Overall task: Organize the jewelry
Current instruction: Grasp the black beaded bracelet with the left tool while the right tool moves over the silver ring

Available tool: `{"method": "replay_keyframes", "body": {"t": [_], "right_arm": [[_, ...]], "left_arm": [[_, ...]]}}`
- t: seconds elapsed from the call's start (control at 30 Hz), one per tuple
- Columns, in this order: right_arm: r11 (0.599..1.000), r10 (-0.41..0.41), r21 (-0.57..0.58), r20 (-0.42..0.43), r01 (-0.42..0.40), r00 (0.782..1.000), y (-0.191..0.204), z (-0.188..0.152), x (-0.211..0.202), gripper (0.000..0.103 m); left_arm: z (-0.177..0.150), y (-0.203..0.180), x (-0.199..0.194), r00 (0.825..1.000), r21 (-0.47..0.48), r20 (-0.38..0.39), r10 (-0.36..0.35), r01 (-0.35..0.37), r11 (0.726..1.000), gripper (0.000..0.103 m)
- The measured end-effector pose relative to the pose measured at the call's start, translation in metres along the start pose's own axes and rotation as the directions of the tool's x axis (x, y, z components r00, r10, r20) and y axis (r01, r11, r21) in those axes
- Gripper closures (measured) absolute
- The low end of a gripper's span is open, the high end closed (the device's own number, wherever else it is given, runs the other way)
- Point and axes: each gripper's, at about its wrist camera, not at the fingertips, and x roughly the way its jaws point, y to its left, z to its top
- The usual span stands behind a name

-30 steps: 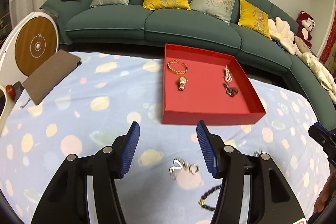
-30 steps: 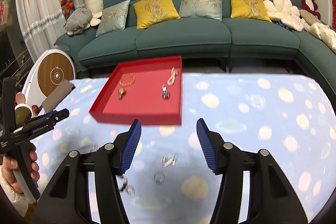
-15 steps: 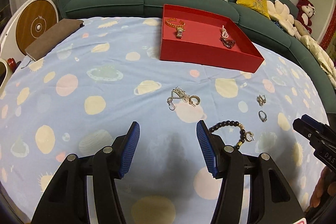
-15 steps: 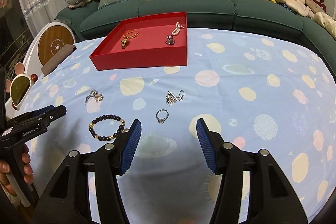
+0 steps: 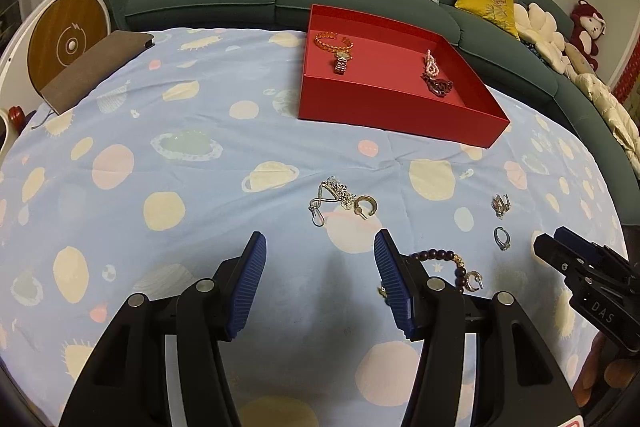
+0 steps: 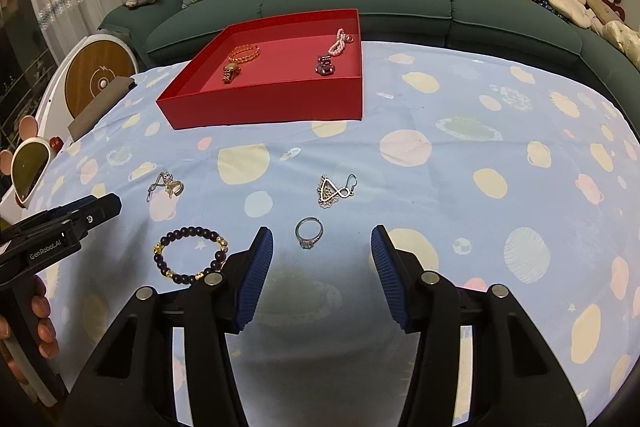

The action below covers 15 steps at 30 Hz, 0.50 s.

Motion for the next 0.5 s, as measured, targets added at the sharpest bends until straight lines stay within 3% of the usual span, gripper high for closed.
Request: {"method": "replay_keyframes", "body": {"t": [0.5], "right_arm": [[0.999, -0.013, 0.039, -0.03, 0.015, 0.999, 0.005, 0.021, 0.044, 0.056]], "left_arm": [[0.007, 0.021, 0.011, 1.0, -0.063, -0.029, 0.004, -0.005, 0.998, 0.049]]}}
